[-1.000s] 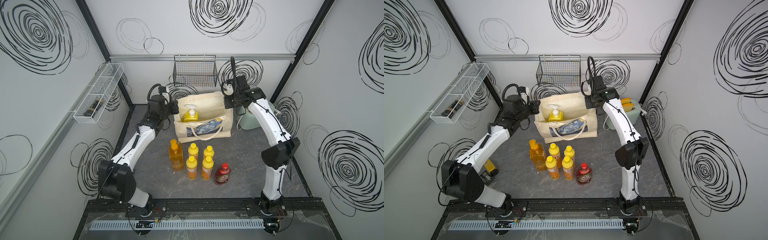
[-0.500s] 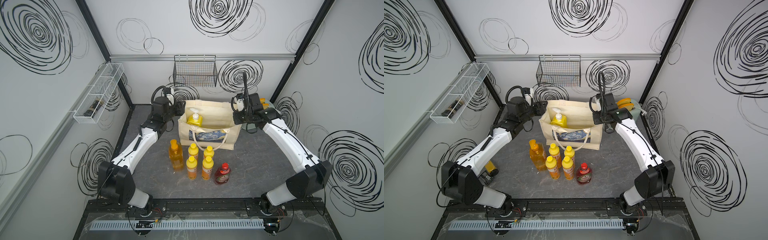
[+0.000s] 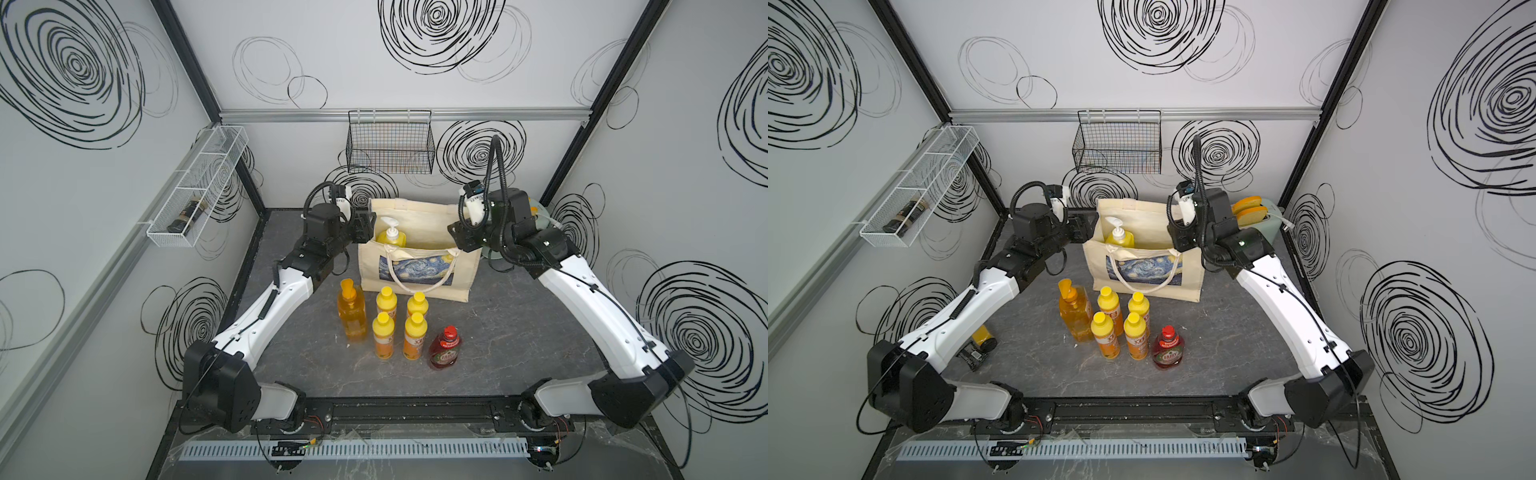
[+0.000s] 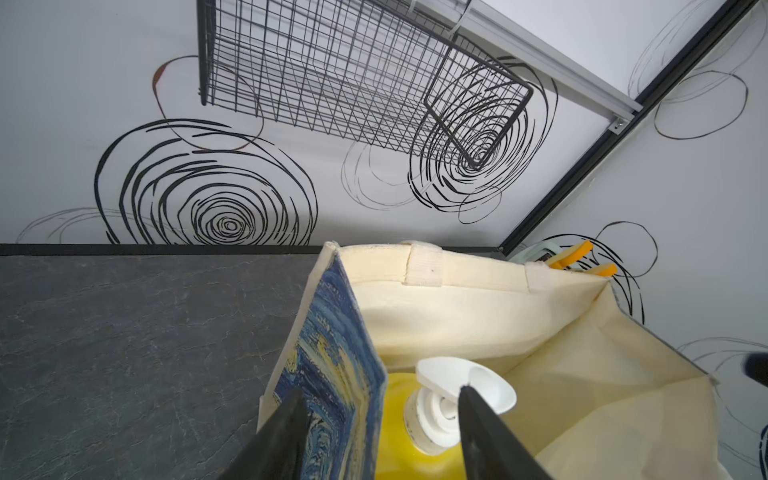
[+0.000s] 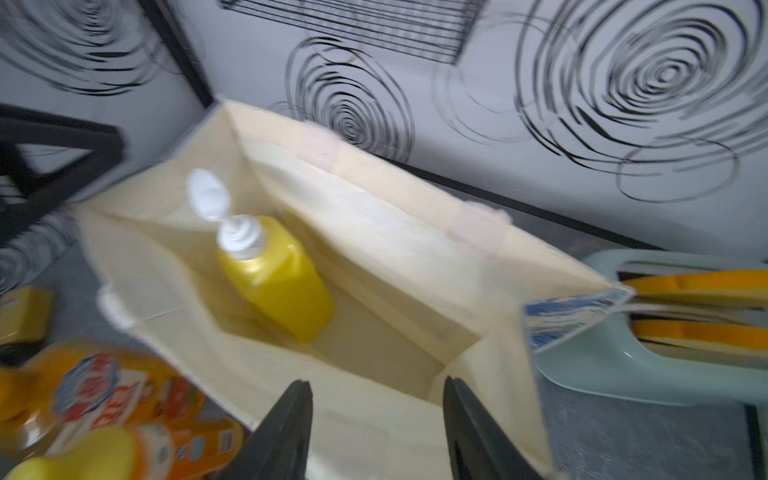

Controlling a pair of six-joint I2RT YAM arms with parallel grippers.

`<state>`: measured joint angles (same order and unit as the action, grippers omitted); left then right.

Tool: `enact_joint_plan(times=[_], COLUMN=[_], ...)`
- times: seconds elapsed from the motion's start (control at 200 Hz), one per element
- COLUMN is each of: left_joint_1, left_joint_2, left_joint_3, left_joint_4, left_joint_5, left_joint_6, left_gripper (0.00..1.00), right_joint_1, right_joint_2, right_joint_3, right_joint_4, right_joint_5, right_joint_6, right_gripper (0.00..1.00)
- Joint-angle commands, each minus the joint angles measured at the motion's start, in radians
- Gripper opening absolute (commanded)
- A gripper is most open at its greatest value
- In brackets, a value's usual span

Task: Pack dish soap into the shopping bag
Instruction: Adjust the shopping bag at the center of the board, then pick up the bottle of dish soap at the center of the board.

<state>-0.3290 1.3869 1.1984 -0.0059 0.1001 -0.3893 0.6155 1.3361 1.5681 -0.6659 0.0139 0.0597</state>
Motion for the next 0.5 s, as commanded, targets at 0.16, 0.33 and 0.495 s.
enact_joint_plan(times=[0.16,0.33,0.495], left_joint_1=[0.142,0.291,0.361], left_joint_2=[-0.117,-0.195,-0.222], left_joint_3=[-0.167,-0.306,-0.369], left_joint_4=[0.156,0.273,0.334], left_joint_5=[-0.035,-0.009,0.014], left_joint_6=[-0.097,-0.191,-0.236], left_gripper=[0.70,0.77,0.82], right_joint_1=[0.410,0.612,0.621], right_joint_2=[-0.065,0.058,0.249], right_joint_3=[-0.102,-0.077,0.031], right_joint_4=[0.199,0.289,0.239], right_joint_5=[0.022,0.153,0.220], right_joint_6=[0.030,-0.034,-0.027], right_gripper=[0.66,0.75,0.82])
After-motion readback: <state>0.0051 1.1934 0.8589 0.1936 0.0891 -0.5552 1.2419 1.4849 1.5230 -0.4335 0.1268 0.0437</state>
